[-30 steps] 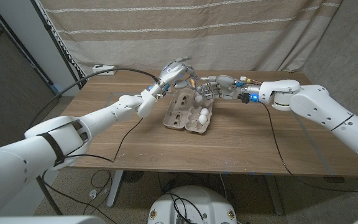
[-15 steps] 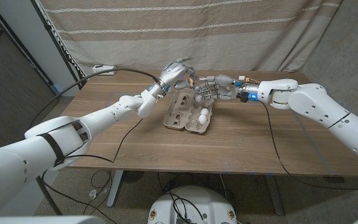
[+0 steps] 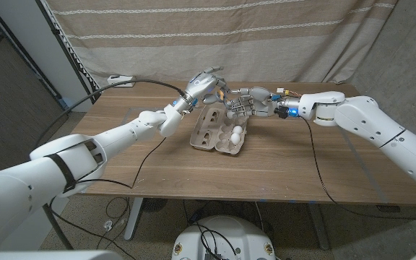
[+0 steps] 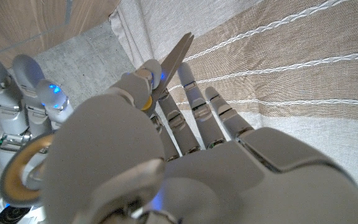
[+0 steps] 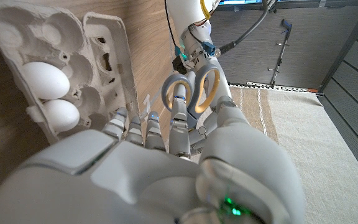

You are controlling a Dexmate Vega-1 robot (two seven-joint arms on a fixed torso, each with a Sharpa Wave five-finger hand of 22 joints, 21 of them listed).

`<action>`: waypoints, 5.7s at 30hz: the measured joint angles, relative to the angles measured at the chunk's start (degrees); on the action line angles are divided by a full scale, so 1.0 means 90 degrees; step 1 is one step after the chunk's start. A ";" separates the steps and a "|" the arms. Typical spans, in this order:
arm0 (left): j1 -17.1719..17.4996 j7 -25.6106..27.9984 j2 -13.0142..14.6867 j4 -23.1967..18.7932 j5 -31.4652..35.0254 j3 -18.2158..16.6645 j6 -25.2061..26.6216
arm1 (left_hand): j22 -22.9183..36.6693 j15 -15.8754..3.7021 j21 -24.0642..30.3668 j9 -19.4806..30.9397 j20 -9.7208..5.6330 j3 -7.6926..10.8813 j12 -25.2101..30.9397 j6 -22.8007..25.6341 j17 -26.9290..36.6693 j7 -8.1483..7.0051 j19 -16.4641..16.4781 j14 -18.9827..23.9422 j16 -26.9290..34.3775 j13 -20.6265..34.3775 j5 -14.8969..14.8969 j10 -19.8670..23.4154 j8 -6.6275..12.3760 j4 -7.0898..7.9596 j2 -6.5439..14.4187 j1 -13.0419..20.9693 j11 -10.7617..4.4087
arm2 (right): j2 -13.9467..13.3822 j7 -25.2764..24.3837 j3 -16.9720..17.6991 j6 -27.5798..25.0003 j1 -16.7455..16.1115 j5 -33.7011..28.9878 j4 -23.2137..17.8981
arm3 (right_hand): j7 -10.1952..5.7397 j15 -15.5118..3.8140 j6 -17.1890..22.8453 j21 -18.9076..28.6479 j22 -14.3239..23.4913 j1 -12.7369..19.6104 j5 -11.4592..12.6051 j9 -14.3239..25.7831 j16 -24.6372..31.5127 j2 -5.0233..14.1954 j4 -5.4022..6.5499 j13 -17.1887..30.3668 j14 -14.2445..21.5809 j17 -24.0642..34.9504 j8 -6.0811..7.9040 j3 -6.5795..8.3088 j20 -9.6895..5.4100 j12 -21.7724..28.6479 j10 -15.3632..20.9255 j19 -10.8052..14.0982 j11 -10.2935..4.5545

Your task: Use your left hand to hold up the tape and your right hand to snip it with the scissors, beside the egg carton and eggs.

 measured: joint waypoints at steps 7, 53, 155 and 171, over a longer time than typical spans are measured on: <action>-0.0051 0.0058 -0.0002 0.0023 0.0057 0.0060 -0.0001 | 0.0000 0.0021 0.0000 -0.0017 0.0000 -0.0011 0.0035 0.0002 0.0029 0.0002 0.0000 0.0022 0.0000 0.0025 0.0000 0.0000 -0.0001 0.0010 -0.0017 0.0017 0.0000 | 0.0014 -0.0009 -0.0040 -0.0225 0.0132 0.0088 0.0070 | -0.0011 0.0000 -0.0172 0.0000 0.0000 -0.0071 0.0000 0.0003 0.0000 0.0001 0.0029 0.0000 0.0000 0.0000 -0.0046 -0.0029 0.0024 0.0000 -0.0025 0.0024 -0.0025; 0.0038 -0.0141 0.0187 -0.0432 0.0272 0.0012 0.0355 | 0.0000 -0.0110 0.0000 -0.0016 0.0034 -0.0125 0.0158 0.0274 0.0357 0.0071 0.0034 0.0435 0.0227 0.0035 0.0039 0.0093 0.0086 -0.0034 -0.0175 0.0329 0.0005 | 0.0100 -0.0435 0.0060 -0.0893 0.0270 0.0665 0.0139 | -0.0151 0.0000 -0.0475 0.0000 0.0000 0.0230 -0.0086 -0.0178 0.0000 0.0133 0.0400 0.0000 -0.0167 0.0000 -0.0223 0.0079 0.0045 -0.0040 -0.0347 0.0134 -0.0062; 0.0574 -0.0657 0.0311 -0.1225 0.0134 -0.0477 0.0882 | 0.0002 -0.0239 0.0026 -0.0015 -0.0011 -0.0231 0.0155 0.0576 0.0910 0.0357 0.0308 0.0852 0.0258 0.0089 0.0057 0.0419 -0.0122 -0.0014 -0.0302 0.0636 -0.0054 | -0.0085 0.0291 -0.0228 -0.0131 0.0130 -0.0158 -0.0142 | -0.0607 0.0002 -0.0619 -0.0001 0.0017 -0.1525 -0.0109 -0.0212 -0.0006 0.0017 0.0817 -0.0015 -0.0348 0.0002 -0.0199 -0.0117 0.0026 -0.0108 -0.0352 -0.0007 -0.0472; 0.0620 -0.0819 0.0318 -0.1361 0.0143 -0.0521 0.0951 | 0.0002 -0.0262 0.0026 -0.0014 -0.0011 -0.0257 0.0123 0.0679 0.1004 0.0459 0.0307 0.0875 0.0303 0.0090 0.0057 0.0581 -0.0167 -0.0042 -0.0370 0.0703 -0.0079 | -0.0045 0.0379 -0.0368 -0.0239 0.0320 -0.0309 -0.0130 | -0.0379 0.0001 -0.0566 -0.0001 0.0018 -0.1551 -0.0109 -0.0212 -0.0006 -0.0009 0.0817 -0.0016 -0.0346 0.0002 -0.0171 -0.0117 0.0034 -0.0080 -0.0321 -0.0083 -0.0412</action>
